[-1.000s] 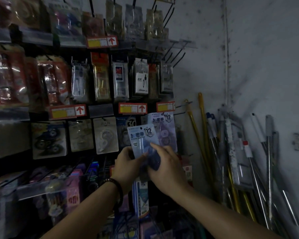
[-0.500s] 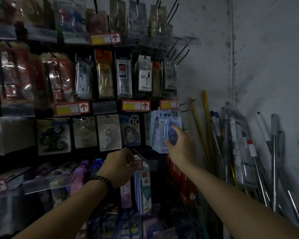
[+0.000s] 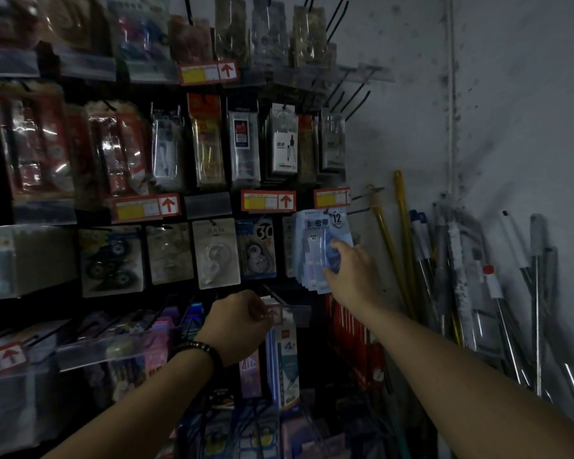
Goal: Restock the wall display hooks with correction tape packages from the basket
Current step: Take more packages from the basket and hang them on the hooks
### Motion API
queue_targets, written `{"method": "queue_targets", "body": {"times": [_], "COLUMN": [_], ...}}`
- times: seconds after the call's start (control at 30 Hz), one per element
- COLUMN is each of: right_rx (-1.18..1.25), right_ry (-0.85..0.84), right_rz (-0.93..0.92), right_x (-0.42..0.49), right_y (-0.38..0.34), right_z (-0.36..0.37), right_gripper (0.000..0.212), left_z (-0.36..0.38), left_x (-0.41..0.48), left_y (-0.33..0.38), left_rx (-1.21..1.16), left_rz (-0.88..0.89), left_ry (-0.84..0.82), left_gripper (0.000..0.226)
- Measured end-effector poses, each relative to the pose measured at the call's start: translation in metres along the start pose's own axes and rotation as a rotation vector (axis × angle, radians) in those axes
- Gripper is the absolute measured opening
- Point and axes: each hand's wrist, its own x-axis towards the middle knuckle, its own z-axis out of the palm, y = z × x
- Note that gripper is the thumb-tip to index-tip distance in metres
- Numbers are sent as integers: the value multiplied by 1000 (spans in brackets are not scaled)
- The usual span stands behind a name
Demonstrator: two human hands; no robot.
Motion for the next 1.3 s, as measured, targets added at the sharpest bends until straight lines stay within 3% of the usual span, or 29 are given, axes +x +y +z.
{"method": "queue_targets", "body": {"times": [0.23, 0.33, 0.47, 0.6, 0.8, 1.0, 1.17, 1.3], "right_rx": [-98, -155, -162, -107, 69, 143, 126, 63], "right_ry": [22, -3, -60, -69, -353, -678, -989, -1211], "right_rz": [-21, 20, 58, -23, -166, -82, 6, 163], "right_x": [17, 14, -12, -65, -196, -365, -502, -591], "right_y": [-11, -14, -13, -23, -43, -32, -7, 13], "right_z": [11, 12, 8, 4, 23, 100, 153, 188], "right_gripper": [30, 32, 55, 39, 15, 12, 7, 10], "left_z": [2, -3, -10, -10, 16, 60, 88, 116], "left_x": [-11, -21, -44, -87, -199, -336, -425, -483], "left_y": [-16, -23, -36, -59, -125, -218, -262, -306], "left_rx": [13, 13, 57, 97, 194, 213, 220, 232], "left_rz": [7, 20, 38, 39, -15, -191, -388, -493], "left_ry": [-50, -74, -124, -199, -344, -551, -728, -793], "left_gripper": [11, 10, 10, 7, 18, 41, 8, 12]}}
